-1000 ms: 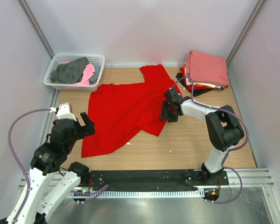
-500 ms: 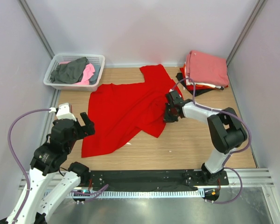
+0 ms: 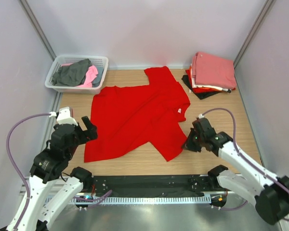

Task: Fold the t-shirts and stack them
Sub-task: Flatten the tshirt out

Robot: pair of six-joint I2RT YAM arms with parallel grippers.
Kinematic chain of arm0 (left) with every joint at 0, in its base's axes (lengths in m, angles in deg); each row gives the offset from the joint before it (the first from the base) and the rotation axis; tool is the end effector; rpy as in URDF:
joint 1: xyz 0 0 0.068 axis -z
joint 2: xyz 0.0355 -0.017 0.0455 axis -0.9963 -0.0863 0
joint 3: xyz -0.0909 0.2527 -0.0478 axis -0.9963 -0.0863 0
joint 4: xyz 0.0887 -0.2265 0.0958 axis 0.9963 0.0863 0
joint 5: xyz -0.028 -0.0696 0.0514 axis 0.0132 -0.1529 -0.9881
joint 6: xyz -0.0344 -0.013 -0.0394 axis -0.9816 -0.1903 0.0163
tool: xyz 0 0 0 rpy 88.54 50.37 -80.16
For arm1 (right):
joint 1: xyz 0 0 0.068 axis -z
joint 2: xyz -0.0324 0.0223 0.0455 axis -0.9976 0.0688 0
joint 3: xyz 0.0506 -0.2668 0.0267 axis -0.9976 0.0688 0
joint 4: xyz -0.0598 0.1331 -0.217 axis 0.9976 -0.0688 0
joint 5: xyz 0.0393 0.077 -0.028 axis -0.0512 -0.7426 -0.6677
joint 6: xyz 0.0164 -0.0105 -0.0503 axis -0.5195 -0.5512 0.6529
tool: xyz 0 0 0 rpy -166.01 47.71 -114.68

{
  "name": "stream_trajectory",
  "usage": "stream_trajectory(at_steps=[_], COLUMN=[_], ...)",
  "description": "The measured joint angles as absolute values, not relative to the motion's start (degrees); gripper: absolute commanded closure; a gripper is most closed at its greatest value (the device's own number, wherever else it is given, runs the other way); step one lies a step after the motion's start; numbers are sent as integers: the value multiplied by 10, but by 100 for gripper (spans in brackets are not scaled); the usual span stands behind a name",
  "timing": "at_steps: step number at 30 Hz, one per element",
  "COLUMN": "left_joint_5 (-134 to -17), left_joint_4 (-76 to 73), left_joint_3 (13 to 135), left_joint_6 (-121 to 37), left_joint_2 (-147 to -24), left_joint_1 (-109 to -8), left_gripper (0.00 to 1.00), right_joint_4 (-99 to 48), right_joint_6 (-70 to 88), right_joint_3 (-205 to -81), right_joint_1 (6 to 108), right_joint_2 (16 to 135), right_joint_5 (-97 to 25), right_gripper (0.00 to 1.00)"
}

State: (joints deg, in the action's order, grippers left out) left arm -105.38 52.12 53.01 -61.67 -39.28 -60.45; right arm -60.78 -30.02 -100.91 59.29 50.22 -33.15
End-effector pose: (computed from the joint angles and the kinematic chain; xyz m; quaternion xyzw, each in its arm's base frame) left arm 0.0836 -0.0238 0.3365 -0.1397 0.8426 -0.0875 0.5126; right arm 0.1591 0.0832 0.2015 0.1483 0.9496 0.1921 0.1987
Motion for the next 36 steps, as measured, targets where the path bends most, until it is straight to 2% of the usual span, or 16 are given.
stream_trajectory(at_steps=[9,19,20,21,22,23,25,31,36], left_joint_5=[-1051,-1047,-1047,-1047,-1047,-1047,-1047,-1044,-1008], left_joint_4=[517,511,511,511,511,511,511,510,507], left_joint_3=[529,526,526,526,526,526,526,526,535], left_joint_6=[-616,-616,-616,-616,-616,-616,-615,-613,-604], left_joint_2=[-387,-385,-383,-381,-380,-380,-379,-387,-455], left_joint_1=[-605,-605,-605,-605,-605,-605,-605,-605,-605], left_gripper=[5,4,4,4,5,4,4,4,4], right_joint_4=[-765,-956,-971,-984,-992,-1003,-1014,-1024,-932], right_joint_6=[-394,-458,-461,-466,-468,-471,-472,-460,-412], right_joint_3=[-967,-1033,-1044,-1057,-1068,-1085,-1124,-1243,-1230], right_joint_1=[587,587,588,588,589,590,592,597,597], right_joint_2=[259,107,99,91,86,81,79,132,250], right_joint_5=[-336,-356,-359,-363,-365,-364,-361,-321,-292], right_gripper=[99,97,65,48,35,17,13,12,9])
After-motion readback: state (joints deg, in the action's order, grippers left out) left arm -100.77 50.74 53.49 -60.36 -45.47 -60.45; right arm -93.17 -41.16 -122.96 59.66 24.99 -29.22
